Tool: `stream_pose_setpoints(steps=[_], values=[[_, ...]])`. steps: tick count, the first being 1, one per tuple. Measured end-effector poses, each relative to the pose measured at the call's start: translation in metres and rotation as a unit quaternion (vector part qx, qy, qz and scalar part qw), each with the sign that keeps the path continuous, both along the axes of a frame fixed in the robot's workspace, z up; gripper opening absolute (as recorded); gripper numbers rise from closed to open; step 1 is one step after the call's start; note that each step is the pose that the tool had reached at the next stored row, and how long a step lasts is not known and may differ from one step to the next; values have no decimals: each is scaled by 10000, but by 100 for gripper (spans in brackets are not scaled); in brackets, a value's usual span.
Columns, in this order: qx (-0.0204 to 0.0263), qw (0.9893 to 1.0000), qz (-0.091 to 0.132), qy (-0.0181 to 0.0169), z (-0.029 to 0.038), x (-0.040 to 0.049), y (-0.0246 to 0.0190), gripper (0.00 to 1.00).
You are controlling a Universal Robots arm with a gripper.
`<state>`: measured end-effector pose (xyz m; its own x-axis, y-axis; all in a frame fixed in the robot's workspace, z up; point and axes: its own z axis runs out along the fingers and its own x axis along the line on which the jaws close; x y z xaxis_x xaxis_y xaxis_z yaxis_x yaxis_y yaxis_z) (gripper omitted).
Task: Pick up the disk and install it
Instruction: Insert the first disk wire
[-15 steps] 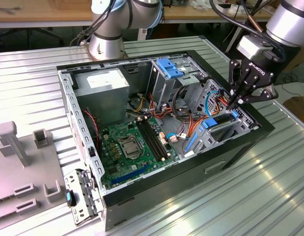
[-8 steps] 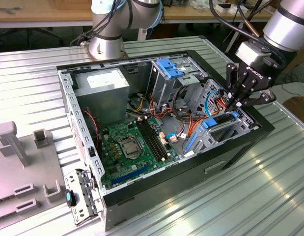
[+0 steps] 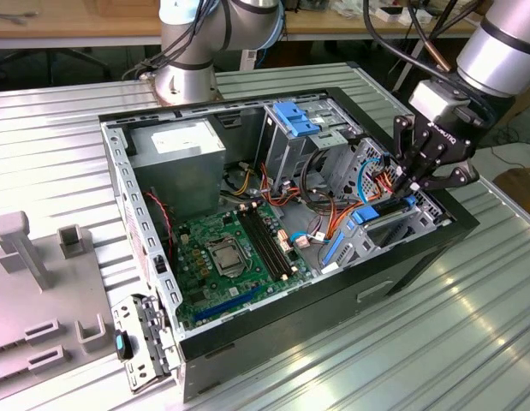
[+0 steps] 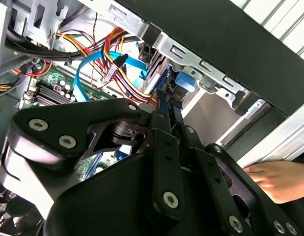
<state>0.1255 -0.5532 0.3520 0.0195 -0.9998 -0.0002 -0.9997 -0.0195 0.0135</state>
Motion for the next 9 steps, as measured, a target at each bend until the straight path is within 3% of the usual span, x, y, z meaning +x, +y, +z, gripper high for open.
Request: stream_pose_setpoints(steps=[9], values=[[-21,10000,1,0,-9,-18,-12,16]])
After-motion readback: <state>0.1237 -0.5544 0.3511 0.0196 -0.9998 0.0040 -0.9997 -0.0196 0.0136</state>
